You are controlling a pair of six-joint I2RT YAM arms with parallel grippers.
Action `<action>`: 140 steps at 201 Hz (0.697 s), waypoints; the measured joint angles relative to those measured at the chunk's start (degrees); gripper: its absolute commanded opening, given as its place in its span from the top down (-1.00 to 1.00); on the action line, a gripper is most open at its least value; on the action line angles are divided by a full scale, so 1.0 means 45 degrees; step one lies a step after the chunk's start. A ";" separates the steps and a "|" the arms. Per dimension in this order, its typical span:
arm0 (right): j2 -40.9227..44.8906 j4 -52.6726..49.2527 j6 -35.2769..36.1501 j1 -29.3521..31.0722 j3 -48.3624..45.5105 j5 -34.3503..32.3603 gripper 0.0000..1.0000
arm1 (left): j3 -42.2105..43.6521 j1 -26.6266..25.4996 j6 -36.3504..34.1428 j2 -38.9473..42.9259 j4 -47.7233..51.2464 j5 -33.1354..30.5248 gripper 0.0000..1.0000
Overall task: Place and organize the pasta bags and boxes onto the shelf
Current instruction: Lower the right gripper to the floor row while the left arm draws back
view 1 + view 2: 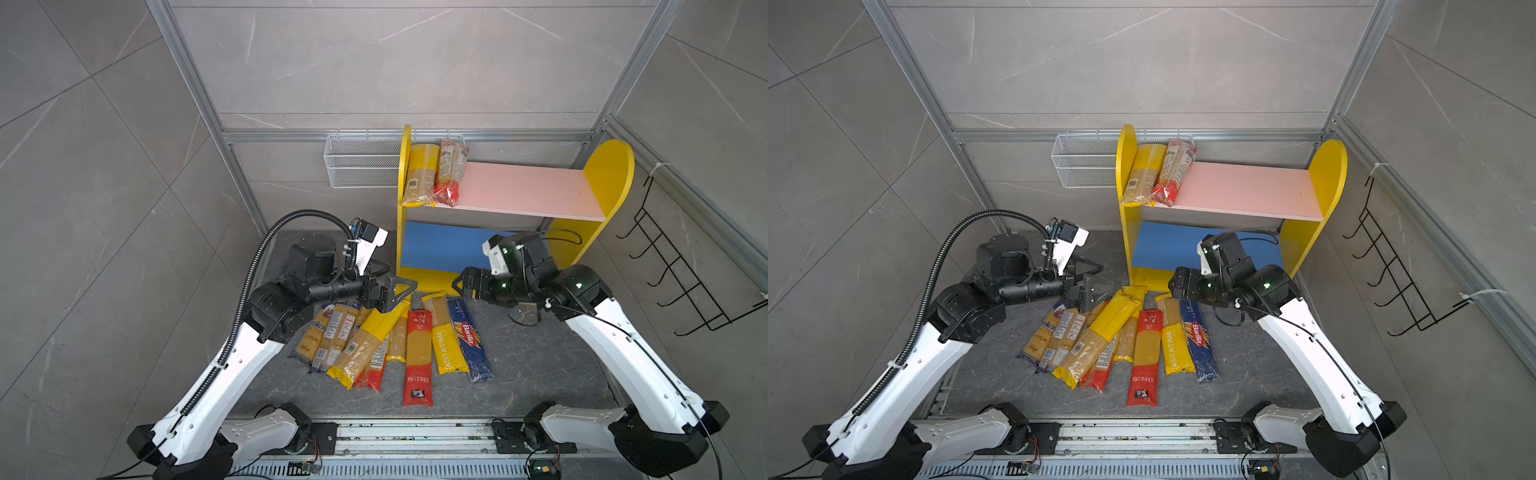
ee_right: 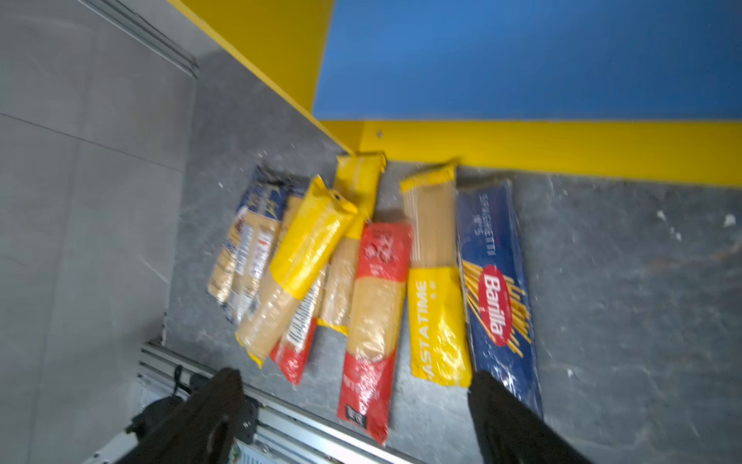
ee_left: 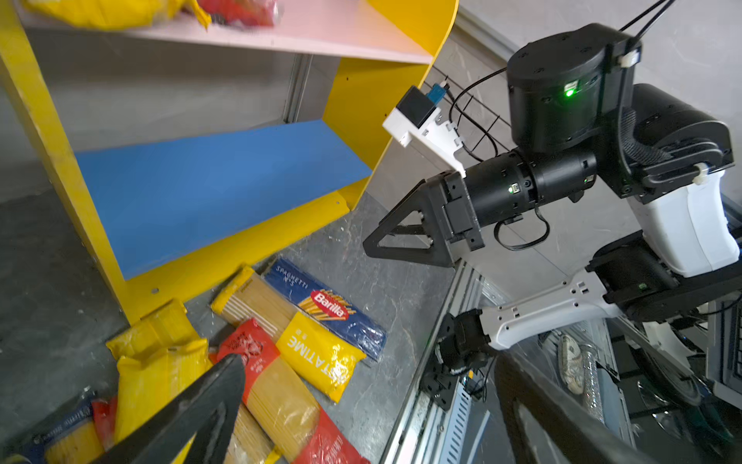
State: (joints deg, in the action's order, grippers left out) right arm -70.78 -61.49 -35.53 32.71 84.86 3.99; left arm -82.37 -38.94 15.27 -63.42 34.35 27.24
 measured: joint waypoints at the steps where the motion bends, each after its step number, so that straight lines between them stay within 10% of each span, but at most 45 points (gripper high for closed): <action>1: 0.0019 0.0005 -0.0024 0.0019 -0.0087 -0.0005 -0.82 | 0.0092 -0.0039 0.0019 0.0068 0.0010 -0.0024 -0.99; 140: -0.2244 0.3895 -0.4328 0.6290 -0.6144 -0.1175 -0.85 | 0.4580 -0.1379 0.2239 0.7305 0.2701 -0.2701 -0.99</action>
State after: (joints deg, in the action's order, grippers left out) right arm -80.88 -43.97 -55.00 61.01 57.21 -1.30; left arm -61.76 -45.15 25.34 -30.55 46.50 15.09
